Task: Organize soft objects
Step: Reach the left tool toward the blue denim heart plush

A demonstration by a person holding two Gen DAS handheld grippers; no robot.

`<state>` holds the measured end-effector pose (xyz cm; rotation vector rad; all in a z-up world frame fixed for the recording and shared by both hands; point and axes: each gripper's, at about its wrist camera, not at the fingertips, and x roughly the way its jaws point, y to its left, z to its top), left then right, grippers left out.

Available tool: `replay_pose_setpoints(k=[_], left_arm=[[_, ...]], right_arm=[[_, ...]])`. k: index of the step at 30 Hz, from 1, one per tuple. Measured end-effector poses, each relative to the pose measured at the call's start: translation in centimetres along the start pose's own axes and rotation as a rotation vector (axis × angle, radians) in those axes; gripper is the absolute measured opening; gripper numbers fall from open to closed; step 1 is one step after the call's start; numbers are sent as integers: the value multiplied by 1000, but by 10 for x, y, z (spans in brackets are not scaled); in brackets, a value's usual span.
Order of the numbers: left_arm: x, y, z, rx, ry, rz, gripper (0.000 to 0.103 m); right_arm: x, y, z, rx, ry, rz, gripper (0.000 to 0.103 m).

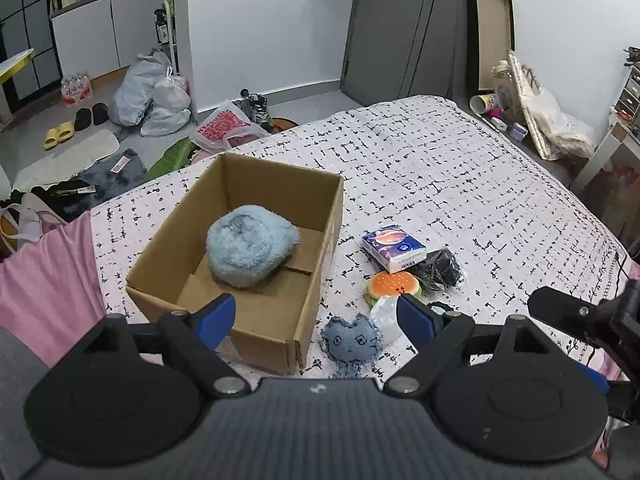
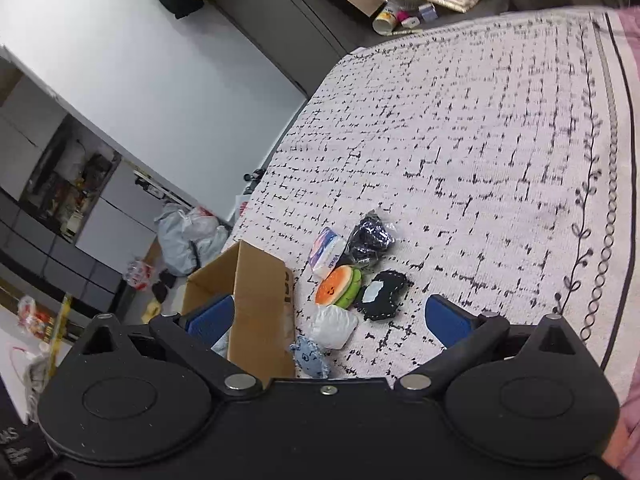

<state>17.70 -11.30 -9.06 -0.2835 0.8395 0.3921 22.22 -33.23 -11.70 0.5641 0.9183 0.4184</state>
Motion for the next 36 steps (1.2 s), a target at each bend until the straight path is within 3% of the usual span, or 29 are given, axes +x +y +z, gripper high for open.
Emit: replay_pose_setpoints(k=[3,9,16,26,31,36], left_arm=[[5,-4,-4,-17,9,-1,85],[16,-16,-14,-22,13,-13,82],[34,-31,-25,-27,54,-27,72],[64,-47,-40,10,95,9,60],[80,-53,-44,25,111,30,59],[96,-56,-48,34,130,53,59]], right_arm=[[4,-12,1,41,16,17,101],[20,-30,-1,108,50,40,81],[33,-48,0,183,78,39,70],[43,-59,2,218,105,61,66],[57,-66,2,246,133,59,57],[72,-71,2,265,162,53,56]])
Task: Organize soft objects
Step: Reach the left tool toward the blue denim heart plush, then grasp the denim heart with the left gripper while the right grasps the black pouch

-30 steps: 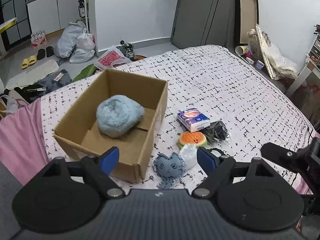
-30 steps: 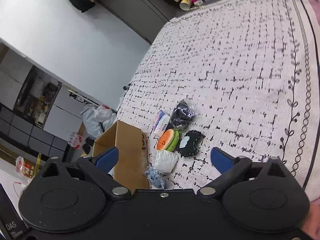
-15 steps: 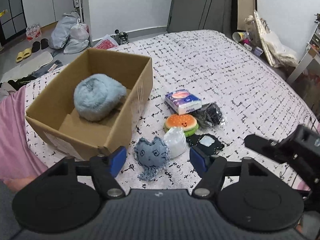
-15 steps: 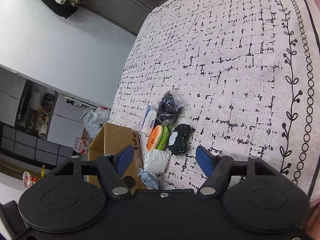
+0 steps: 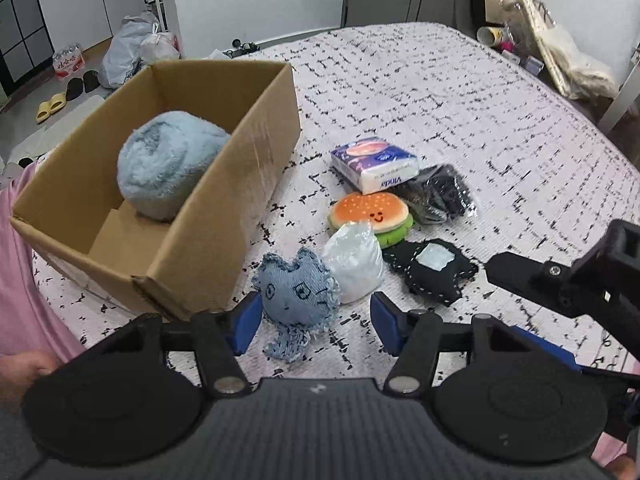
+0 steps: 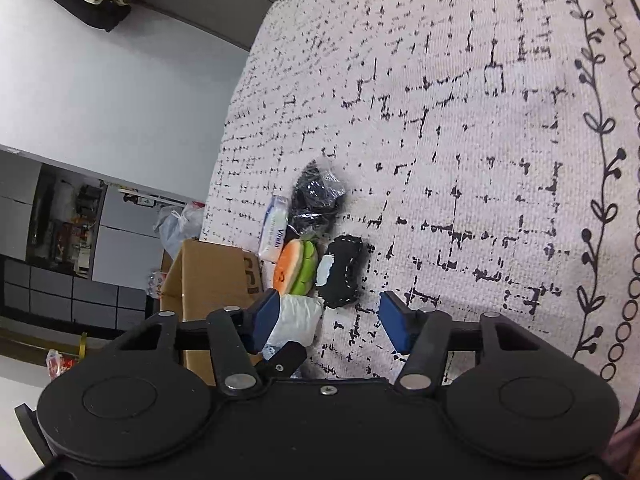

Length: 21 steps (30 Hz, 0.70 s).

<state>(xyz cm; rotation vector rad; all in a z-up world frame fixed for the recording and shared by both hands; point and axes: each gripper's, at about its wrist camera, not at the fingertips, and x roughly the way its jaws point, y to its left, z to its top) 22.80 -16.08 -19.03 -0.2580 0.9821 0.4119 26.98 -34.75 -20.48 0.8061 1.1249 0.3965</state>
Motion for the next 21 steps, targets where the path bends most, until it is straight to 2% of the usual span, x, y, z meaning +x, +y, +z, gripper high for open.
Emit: replay_pose_setpoints(k=[3,5,9,14,17,20,21], left_arm=[[6,1,-1,7,9,11,48],[11,4,-1,1,27,10,34],[14,8,1,1,21,14,29],[12,13,5,-10,14,-18,17],[6,17,9,-17,5,-54,12],[0,21,12,-26,5,-89,11],[-2,22,12,-26,2,-95,10]], right_arm=[[9,-1,1,4,12,-3,55],[14,-2,3,3,12,-6,53],[24,-3,5,14,20,-16,50],[37,-3,4,10,24,-21,47],[45,-5,4,19,29,-5,41],[51,-4,3,15,30,0,34],[53,-4,2,13,31,-2,29]])
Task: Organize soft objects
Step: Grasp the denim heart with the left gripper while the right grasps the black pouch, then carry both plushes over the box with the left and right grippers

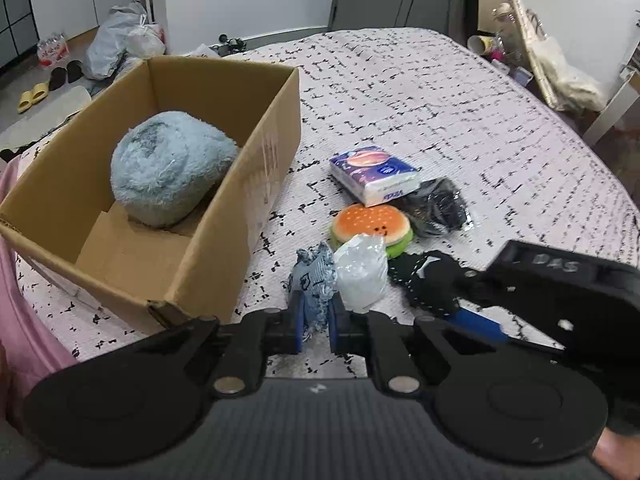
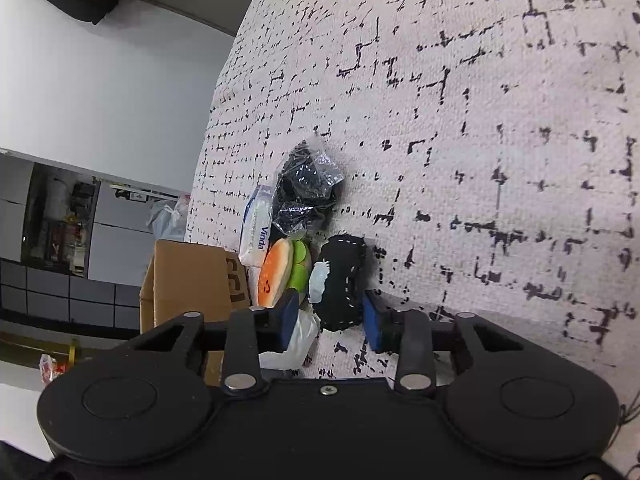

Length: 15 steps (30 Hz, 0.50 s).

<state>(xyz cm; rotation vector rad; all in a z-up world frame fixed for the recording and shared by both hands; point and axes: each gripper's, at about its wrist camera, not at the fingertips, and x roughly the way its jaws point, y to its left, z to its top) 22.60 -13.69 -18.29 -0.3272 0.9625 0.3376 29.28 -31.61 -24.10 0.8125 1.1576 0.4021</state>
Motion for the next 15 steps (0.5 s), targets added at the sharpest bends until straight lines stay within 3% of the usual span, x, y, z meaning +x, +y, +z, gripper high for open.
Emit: replay_pose_setpoints(k=[1,4,15], left_arm=[[-2,1,0,-2,-4,-7,10],[-7,6,2,-11,-8,-26,10],[-49,23,22,-24,-46,-128,10]], right_arm=[[2,1,-1,-2,4,-2,21],[3,3,-4,-23,-6,-15,17],[-25,29,-22,-94,-78,-23,16]])
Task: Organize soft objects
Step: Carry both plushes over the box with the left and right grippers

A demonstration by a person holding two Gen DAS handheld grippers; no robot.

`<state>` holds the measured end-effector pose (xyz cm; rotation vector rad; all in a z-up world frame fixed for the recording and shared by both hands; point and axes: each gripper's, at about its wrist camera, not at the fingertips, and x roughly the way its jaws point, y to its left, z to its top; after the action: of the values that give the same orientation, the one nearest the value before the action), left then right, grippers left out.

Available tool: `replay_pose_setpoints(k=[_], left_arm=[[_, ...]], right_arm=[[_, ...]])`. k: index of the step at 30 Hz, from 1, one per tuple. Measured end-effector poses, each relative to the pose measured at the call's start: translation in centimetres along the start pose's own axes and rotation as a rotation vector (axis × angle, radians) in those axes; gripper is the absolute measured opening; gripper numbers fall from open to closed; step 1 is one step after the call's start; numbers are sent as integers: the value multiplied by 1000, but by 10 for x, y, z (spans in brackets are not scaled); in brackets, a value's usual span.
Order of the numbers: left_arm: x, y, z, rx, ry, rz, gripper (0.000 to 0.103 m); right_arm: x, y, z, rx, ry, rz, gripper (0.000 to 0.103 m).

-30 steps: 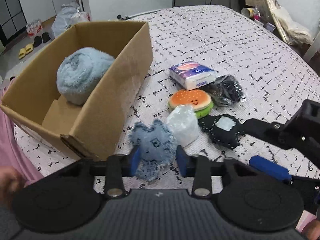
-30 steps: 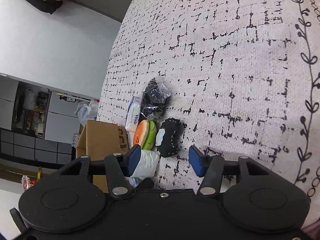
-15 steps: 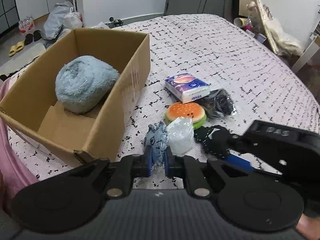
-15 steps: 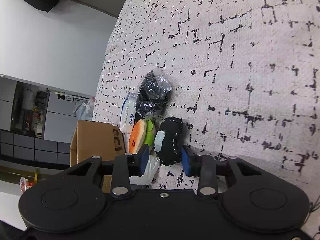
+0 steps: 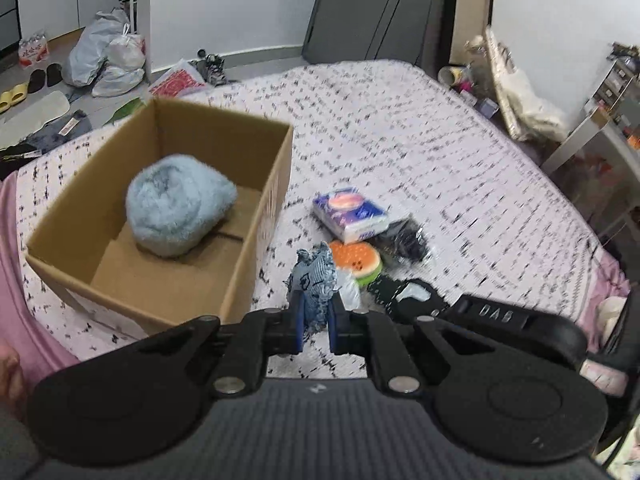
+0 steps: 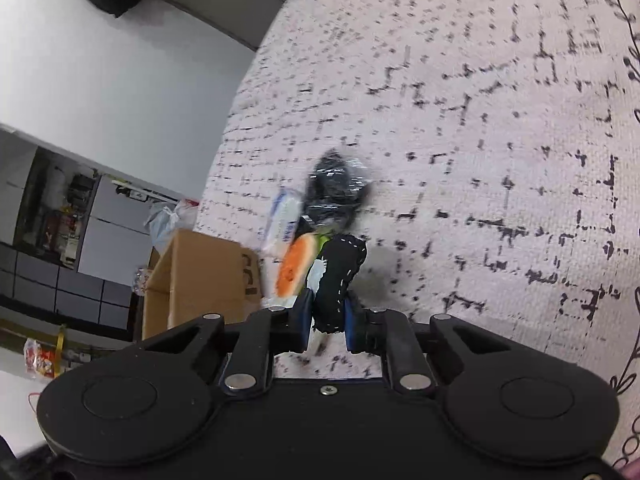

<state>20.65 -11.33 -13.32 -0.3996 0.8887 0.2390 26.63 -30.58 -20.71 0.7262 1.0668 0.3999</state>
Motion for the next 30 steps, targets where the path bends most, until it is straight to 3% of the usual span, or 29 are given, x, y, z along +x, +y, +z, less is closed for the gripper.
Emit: replay_pose_setpoints(k=[13,30], left_arm=[[-51,49,38,-40,-81,-32,10],[-50,121,64,-144,-71,-15,11]], right_arm=[[-26,60,-12,-134,-77,81,16],[-28,122,-37,-323,-81,136,16]])
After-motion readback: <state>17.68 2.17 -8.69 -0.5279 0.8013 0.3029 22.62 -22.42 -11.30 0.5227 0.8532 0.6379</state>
